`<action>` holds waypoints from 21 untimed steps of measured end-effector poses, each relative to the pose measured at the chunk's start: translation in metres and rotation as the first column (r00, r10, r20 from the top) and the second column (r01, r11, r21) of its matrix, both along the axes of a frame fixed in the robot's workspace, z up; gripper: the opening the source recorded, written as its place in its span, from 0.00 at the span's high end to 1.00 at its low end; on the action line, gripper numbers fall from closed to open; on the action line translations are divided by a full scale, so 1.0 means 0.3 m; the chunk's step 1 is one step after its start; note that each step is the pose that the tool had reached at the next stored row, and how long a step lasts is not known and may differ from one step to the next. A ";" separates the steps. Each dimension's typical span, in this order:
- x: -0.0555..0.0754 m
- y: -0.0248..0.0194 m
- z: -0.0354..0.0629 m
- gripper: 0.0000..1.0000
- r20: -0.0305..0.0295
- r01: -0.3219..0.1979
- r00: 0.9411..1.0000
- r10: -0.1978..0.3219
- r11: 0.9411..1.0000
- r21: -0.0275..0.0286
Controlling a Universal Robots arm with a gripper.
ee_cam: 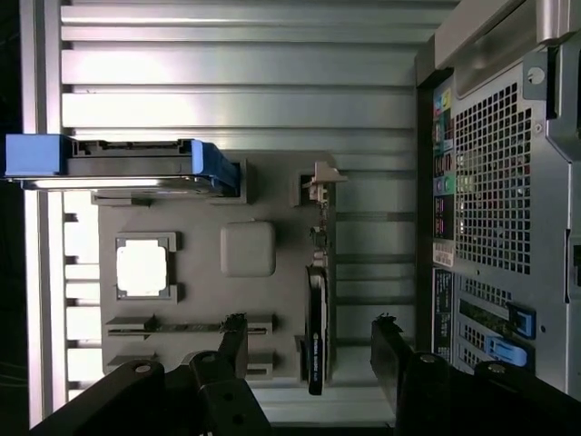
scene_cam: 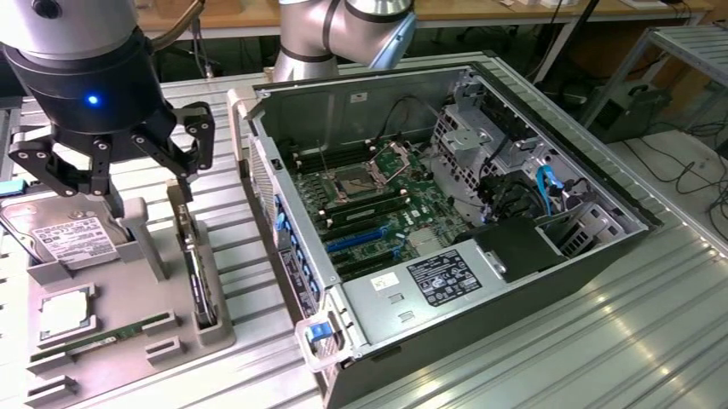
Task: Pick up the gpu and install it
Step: 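Pick up the gpu and move the gpu toward the slot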
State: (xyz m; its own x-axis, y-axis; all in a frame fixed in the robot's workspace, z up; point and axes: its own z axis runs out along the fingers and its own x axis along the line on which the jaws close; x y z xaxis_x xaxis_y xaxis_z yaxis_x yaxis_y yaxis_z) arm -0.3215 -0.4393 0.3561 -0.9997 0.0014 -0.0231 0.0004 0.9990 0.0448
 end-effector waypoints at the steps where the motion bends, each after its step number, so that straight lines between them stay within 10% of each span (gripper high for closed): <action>1: 0.000 0.000 -0.002 0.34 0.000 0.000 1.000 0.000 1.000 0.000; 21: 0.000 0.000 -0.045 0.34 0.000 0.000 1.000 0.000 1.000 0.001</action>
State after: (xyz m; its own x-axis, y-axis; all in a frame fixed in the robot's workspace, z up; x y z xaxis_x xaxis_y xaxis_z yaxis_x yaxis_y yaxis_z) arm -0.3216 -0.4393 0.3427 -0.9997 0.0015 -0.0232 0.0005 0.9990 0.0455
